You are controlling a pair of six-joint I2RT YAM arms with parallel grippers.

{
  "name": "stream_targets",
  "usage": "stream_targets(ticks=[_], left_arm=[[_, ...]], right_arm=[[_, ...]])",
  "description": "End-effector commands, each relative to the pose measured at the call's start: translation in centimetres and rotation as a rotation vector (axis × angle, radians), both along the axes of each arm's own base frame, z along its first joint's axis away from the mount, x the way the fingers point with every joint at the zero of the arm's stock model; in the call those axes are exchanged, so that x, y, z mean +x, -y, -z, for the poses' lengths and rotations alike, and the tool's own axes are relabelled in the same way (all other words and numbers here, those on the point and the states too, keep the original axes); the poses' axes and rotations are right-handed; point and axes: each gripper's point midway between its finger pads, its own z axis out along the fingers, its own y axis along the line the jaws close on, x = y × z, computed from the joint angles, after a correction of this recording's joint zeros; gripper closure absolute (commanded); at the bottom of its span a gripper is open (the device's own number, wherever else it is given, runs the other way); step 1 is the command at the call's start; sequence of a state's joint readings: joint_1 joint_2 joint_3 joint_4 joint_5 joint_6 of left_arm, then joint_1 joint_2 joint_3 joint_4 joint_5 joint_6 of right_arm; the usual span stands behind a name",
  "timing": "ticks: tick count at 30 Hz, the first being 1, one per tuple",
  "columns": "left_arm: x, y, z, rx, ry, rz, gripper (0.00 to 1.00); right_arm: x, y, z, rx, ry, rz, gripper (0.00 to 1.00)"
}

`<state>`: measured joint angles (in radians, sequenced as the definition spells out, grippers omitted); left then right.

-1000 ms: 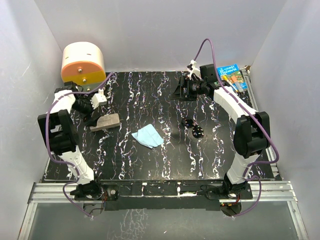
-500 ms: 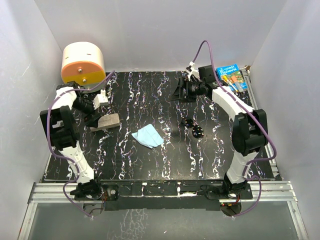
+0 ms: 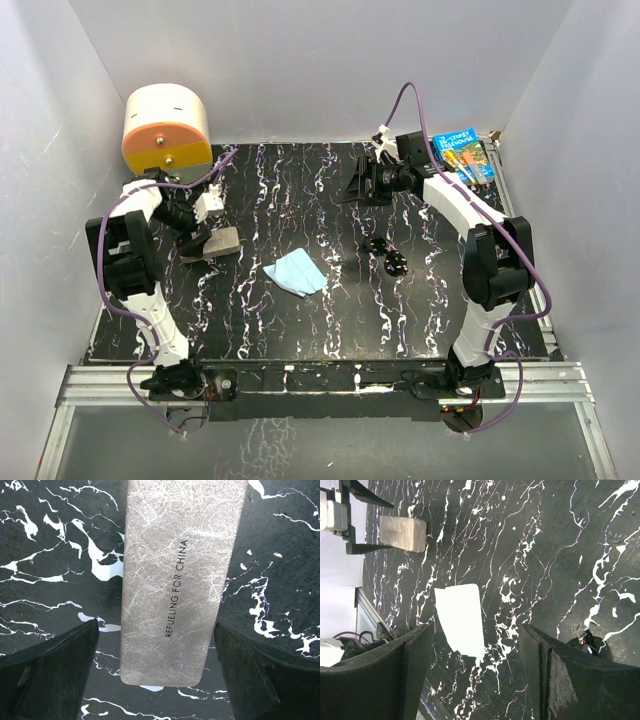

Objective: Organize the sunglasses
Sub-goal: Pick up the sunglasses case from the center of the board.

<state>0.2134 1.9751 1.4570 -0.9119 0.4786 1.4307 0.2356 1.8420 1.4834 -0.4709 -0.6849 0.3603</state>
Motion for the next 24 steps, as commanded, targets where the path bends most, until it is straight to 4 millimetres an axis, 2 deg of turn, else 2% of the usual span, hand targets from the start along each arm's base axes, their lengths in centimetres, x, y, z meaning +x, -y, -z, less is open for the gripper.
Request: stream_targets(ticks=[1,9,17,24], left_arm=[[0.9,0.6,-1.6,-0.037,0.035,0.002,0.03],[0.5,1.0,-1.1,-0.054,-0.009,0.018,0.08],[-1.0,1.5,-1.0,-0.063,-0.027,0.049,0.03],[-0.6,1.3,-0.3,-0.047,-0.028,0.042,0.04]], right_arm=[[1.5,-0.2,-2.3,0.017,0.094,-0.005,0.26],[1.7,-0.1,-2.0,0.013,0.089,-0.002,0.25],[1.9,-0.2,-1.8,0.015,0.084,-0.003,0.25],[1.9,-0.3,-1.5,0.018,0.073,-0.004,0.25]])
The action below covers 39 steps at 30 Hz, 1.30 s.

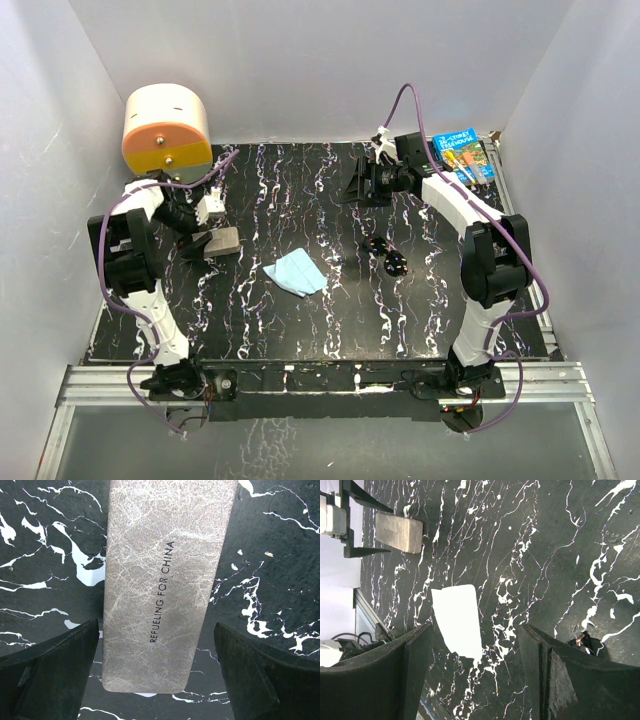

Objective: Organize the sunglasses
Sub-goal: Pick up the sunglasses case from the center of the board.

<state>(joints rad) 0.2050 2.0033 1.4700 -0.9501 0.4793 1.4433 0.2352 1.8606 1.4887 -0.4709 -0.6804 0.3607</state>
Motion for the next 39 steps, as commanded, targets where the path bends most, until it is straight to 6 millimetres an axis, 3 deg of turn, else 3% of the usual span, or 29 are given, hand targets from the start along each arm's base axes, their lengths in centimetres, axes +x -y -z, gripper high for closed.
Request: stream_targets(ticks=[1,5,10,16,19,23,28,30,31,34,35,39], left_arm=[[0.0,0.9,-0.9,-0.039,0.009,0.020,0.05],[0.5,0.9,-1.3,-0.044,0.021,0.012,0.16],[0.4,1.2,-1.8,-0.058,0.010,0.013,0.42],[-1.5,1.5,-0.9,-0.046,-0.101,0.041,0.66],[-2.2,1.9,-0.7,-0.044,-0.137,0.028,0.72],[-1.9,1.9,-0.2,-0.004,-0.122,-0.048,0.68],[-1.7,1.0,0.8,0.096,-0.088,-0.107,0.45],[-1.8,0.9,1.2,0.116,-0.096,-0.132,0.43],[-1.8,0.9,1.4,0.120,-0.098,-0.142,0.47],[-1.5,0.8,1.8,0.138,-0.102,-0.182,0.95],[-1.5,0.8,2.0,0.143,-0.109,-0.197,1.00],[-1.5,1.7,1.4,0.107,-0.169,-0.296,1.00]], right_arm=[[1.6,-0.3,-2.2,0.024,0.085,-0.007,0.25],[1.6,-0.2,-2.2,0.022,0.086,-0.005,0.25],[1.6,-0.2,-2.1,0.022,0.085,-0.005,0.26],[1.6,-0.2,-1.9,0.021,0.081,-0.006,0.26],[1.5,-0.2,-2.0,0.021,0.082,-0.007,0.26],[1.5,-0.1,-2.0,0.021,0.083,-0.008,0.26],[1.4,-0.2,-1.9,0.024,0.078,-0.010,0.26],[1.3,-0.2,-1.9,0.026,0.079,-0.013,0.26],[1.3,-0.2,-1.8,0.026,0.076,-0.013,0.26],[1.2,-0.1,-1.9,0.026,0.077,-0.012,0.26],[1.2,-0.2,-1.9,0.025,0.076,-0.012,0.26],[1.0,-0.1,-2.1,0.026,0.083,-0.014,0.26]])
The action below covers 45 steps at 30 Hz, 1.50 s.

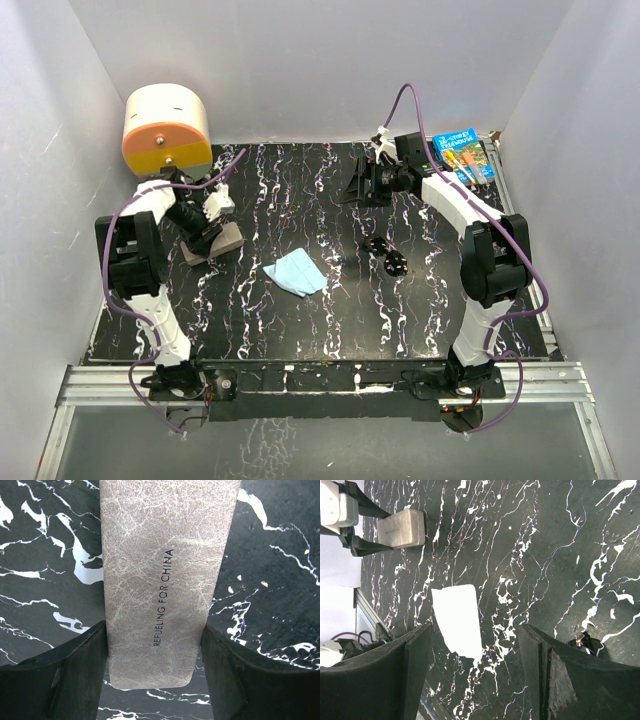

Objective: Organize the sunglasses
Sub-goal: Pick up the sunglasses case from the center of the board.

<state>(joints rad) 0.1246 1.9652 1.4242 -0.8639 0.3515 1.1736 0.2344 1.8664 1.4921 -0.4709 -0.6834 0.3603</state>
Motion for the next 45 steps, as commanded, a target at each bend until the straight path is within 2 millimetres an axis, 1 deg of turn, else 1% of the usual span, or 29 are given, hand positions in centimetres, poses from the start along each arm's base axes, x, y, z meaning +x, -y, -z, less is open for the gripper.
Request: stream_targets(ticks=[1,4,7,8,10,12,14,15,18,19,20,22,24,25,26,27,29,30,31,33,36,38,42,45], left_arm=[[-0.9,1.3,0.4,-0.051,-0.117,-0.172,1.00],[-0.8,3.7,-2.4,-0.179,-0.149,-0.241,1.00],[-0.3,6.1,-6.2,-0.326,-0.129,-0.283,1.00],[-0.2,7.2,-7.6,-0.394,-0.125,-0.283,1.00],[-0.2,8.7,-9.9,-0.493,-0.120,-0.282,1.00],[-0.5,10.2,-12.1,-0.599,-0.119,-0.267,1.00],[-0.9,11.6,-14.3,-0.708,-0.121,-0.255,1.00],[-1.1,12.1,-15.4,-0.756,-0.122,-0.252,1.00],[-1.0,13.7,-19.2,-0.904,-0.116,-0.251,1.00],[-1.0,14.2,-20.6,-0.955,-0.118,-0.245,1.00],[-1.1,14.6,-21.9,-1.003,-0.123,-0.241,1.00],[-1.5,15.4,-24.0,-1.071,-0.123,-0.216,1.00],[-2.1,16.3,-24.9,-1.093,-0.104,-0.182,1.00],[-2.3,16.6,-25.1,-1.100,-0.103,-0.179,1.00],[-2.5,16.9,-25.5,-1.111,-0.092,-0.175,1.00],[-2.7,17.2,-25.8,-1.126,-0.096,-0.184,1.00],[-2.8,17.5,-27.1,-1.161,-0.066,-0.188,1.00],[-3.4,17.8,-28.1,-1.187,-0.094,-0.226,1.00],[-3.4,18.0,-28.7,-1.208,-0.091,-0.223,1.00],[-3.5,18.4,-29.3,-1.235,-0.145,-0.242,1.00],[-3.2,18.6,-30.2,-1.277,-0.110,-0.261,1.00],[-3.3,18.7,-30.7,-1.320,-0.121,-0.292,1.00],[-3.5,18.8,-32.7,-1.425,-0.099,-0.290,1.00],[-3.8,18.8,-33.2,-1.441,-0.093,-0.281,1.00]], right_arm=[[0.9,-0.1,-2.3,0.026,0.084,-0.014,0.26],[0.9,-0.2,-2.5,0.033,0.085,-0.017,0.26],[0.9,-0.3,-2.9,0.045,0.084,-0.012,0.27],[0.9,-0.5,-3.2,0.058,0.089,-0.014,0.27],[1.0,-0.8,-4.1,0.090,0.098,-0.011,0.28],[0.8,-1.1,-5.7,0.134,0.125,-0.015,0.28],[0.5,-1.4,-8.1,0.179,0.187,-0.017,0.28],[0.1,-1.3,-10.1,0.198,0.246,-0.016,0.28],[-0.4,-1.1,-12.9,0.227,0.357,-0.007,0.26],[-0.9,-1.2,-13.3,0.243,0.364,-0.012,0.25],[-1.1,-1.6,-14.0,0.269,0.399,-0.026,0.24],[-1.8,-2.7,-14.5,0.295,0.423,-0.046,0.23],[-2.5,-4.6,-14.6,0.284,0.446,-0.054,0.23],[-2.9,-5.6,-14.7,0.276,0.466,-0.065,0.22],[-3.5,-6.7,-14.9,0.274,0.491,-0.086,0.21],[-4.0,-7.6,-15.1,0.276,0.514,-0.097,0.20],[-5.0,-8.9,-16.0,0.305,0.570,-0.118,0.19],[-5.4,-9.3,-16.5,0.327,0.589,-0.119,0.18],[-5.8,-9.5,-17.1,0.352,0.613,-0.120,0.18],[-6.3,-9.7,-18.0,0.385,0.655,-0.115,0.18],[-7.3,-10.0,-19.5,0.413,0.725,-0.121,0.18],[-8.2,-10.3,-20.2,0.436,0.764,-0.138,0.18],[-9.3,-10.8,-21.0,0.479,0.808,-0.177,0.18],[-9.4,-11.3,-21.4,0.511,0.817,-0.203,0.17]])
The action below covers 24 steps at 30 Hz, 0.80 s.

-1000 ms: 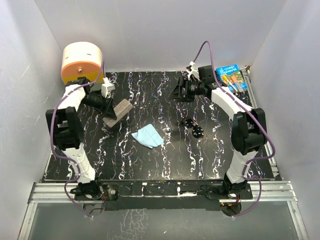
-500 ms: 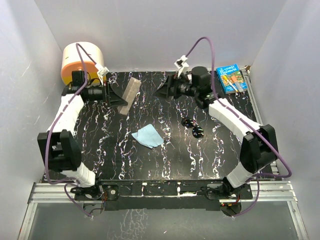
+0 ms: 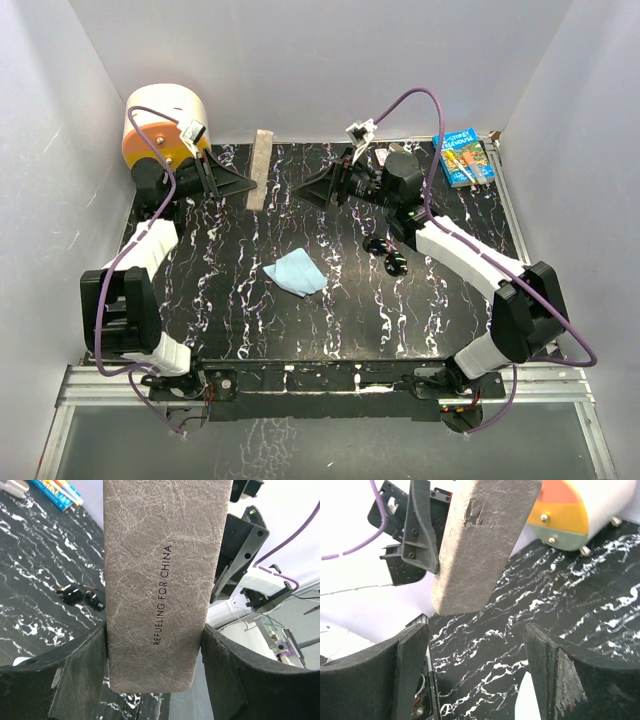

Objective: Organize the sunglasses
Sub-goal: Pick up the sunglasses case from the center of the board, then open the sunglasses case.

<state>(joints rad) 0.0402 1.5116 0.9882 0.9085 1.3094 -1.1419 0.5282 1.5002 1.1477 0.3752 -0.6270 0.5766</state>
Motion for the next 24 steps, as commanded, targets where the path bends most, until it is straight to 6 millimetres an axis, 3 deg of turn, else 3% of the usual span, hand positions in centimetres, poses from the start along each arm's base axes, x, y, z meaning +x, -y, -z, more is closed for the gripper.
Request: stream_targets(ticks=[1,7,11,24], left_arm=[[-1.8,0.2,-5.1,-0.070,0.156,0.004,1.00],[-2.7,0.5,-5.4,-0.055,0.166,0.004,1.00],[-3.0,0.5,-5.1,-0.043,0.168,0.001,1.00],[-2.7,0.5,-3.2,-0.006,0.137,-0.009,1.00]], right_arm=[[-0.8,-0.6,-4.9,0.117,0.189,-0.047,0.17],[0.2,-2.2,-4.4,0.159,0.158,-0.113,0.17],[0.1,-2.5,-5.1,0.208,0.175,-0.143,0.17],[-1.1,-3.2,-6.3,0.316,0.155,-0.265,0.16]])
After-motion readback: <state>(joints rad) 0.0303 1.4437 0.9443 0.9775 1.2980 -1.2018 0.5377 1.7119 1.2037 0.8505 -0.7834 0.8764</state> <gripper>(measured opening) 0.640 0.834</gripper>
